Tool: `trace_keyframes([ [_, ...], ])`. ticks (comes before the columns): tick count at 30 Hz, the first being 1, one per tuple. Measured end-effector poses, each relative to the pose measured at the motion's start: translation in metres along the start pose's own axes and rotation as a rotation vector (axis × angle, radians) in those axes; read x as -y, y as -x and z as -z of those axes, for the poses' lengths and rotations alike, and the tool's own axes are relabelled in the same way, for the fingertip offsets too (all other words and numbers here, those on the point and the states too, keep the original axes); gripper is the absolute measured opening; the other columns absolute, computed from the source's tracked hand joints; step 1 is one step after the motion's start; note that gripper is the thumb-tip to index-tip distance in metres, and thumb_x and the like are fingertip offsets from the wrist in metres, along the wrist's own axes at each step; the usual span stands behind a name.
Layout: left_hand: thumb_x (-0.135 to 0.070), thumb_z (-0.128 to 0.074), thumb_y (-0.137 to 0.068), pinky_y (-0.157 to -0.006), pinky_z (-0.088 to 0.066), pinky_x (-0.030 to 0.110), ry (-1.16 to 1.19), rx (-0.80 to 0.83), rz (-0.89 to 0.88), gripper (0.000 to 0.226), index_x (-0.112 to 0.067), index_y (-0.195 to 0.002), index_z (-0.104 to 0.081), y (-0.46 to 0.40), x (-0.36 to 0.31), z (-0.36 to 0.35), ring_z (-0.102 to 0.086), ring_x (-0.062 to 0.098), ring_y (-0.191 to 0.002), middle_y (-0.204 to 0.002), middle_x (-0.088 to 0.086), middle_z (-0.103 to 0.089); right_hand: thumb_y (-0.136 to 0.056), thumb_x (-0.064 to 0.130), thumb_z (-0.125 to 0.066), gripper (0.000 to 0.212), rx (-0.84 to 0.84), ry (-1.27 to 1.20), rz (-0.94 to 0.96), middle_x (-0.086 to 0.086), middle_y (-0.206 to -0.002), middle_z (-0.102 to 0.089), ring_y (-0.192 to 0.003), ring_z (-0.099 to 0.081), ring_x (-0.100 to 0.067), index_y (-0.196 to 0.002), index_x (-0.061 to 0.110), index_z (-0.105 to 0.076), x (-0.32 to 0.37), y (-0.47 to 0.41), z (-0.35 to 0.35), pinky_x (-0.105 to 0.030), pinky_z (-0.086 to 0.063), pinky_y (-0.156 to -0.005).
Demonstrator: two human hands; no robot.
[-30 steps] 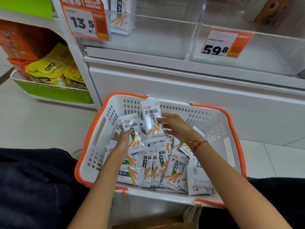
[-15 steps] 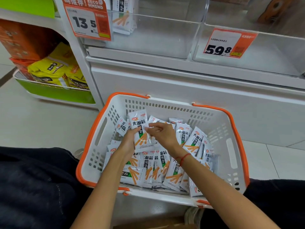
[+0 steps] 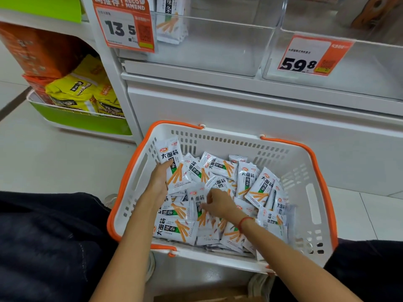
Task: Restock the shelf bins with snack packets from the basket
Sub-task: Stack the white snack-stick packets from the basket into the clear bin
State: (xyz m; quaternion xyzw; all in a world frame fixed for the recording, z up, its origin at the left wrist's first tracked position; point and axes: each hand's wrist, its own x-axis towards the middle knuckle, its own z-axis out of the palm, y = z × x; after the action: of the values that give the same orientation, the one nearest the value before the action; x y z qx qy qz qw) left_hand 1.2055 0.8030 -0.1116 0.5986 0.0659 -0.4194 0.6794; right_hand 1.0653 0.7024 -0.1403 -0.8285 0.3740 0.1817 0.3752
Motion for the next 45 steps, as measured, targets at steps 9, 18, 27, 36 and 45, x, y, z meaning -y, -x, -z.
trace_keyframes([
  [9,-0.019,-0.043,-0.098,-0.086,-0.049,0.046,-0.086,0.058,0.104,0.020,-0.012,-0.107,-0.059,0.010,0.018,-0.023,-0.061,0.025,-0.081,-0.102,0.015,-0.067,-0.098,0.015,-0.049,0.023,0.051,-0.864,0.177,-0.007,-0.102,-0.065,-0.085,-0.061,-0.017,-0.119,0.023,-0.054,0.016,0.013,0.102,-0.021,-0.052,-0.070],
  [18,-0.030,-0.036,-0.093,-0.098,-0.044,0.052,-0.066,-0.001,0.205,0.045,-0.006,-0.122,-0.062,0.020,0.021,-0.036,-0.061,0.036,-0.099,-0.117,0.025,-0.063,-0.077,0.040,-0.075,0.039,-0.482,-0.289,0.168,-0.002,-0.084,-0.069,-0.072,-0.059,-0.010,-0.102,0.011,-0.066,0.021,0.011,0.051,-0.023,-0.045,-0.063],
  [27,-0.034,-0.048,-0.080,-0.095,-0.044,0.040,-0.098,0.064,0.158,0.044,-0.011,-0.115,-0.060,0.023,0.022,-0.046,-0.057,0.028,-0.105,-0.119,0.015,-0.060,-0.074,0.049,-0.074,0.047,-0.519,-0.252,0.198,0.007,-0.083,-0.057,-0.076,-0.056,-0.011,-0.110,0.022,-0.064,0.019,0.010,0.050,-0.028,-0.045,-0.062],
  [36,-0.012,-0.033,-0.095,-0.054,-0.055,0.025,0.043,0.154,-0.109,0.035,-0.014,-0.087,-0.066,0.038,-0.017,-0.065,-0.068,0.014,-0.058,-0.067,0.001,-0.073,-0.098,0.018,-0.048,0.045,0.009,-0.372,0.512,0.006,-0.125,-0.051,-0.108,-0.053,-0.009,-0.139,0.021,-0.031,0.057,0.032,0.099,-0.006,-0.044,-0.083],
  [45,-0.008,-0.056,-0.087,-0.072,-0.039,0.010,-0.361,0.253,-0.610,0.010,-0.014,-0.092,-0.049,0.067,-0.113,-0.073,-0.049,-0.001,-0.105,-0.103,0.001,-0.050,-0.094,0.024,-0.057,0.052,-0.585,-0.128,0.957,0.015,-0.133,-0.047,-0.121,-0.047,-0.001,-0.138,0.034,-0.032,0.092,0.054,0.162,-0.020,-0.041,-0.097],
])
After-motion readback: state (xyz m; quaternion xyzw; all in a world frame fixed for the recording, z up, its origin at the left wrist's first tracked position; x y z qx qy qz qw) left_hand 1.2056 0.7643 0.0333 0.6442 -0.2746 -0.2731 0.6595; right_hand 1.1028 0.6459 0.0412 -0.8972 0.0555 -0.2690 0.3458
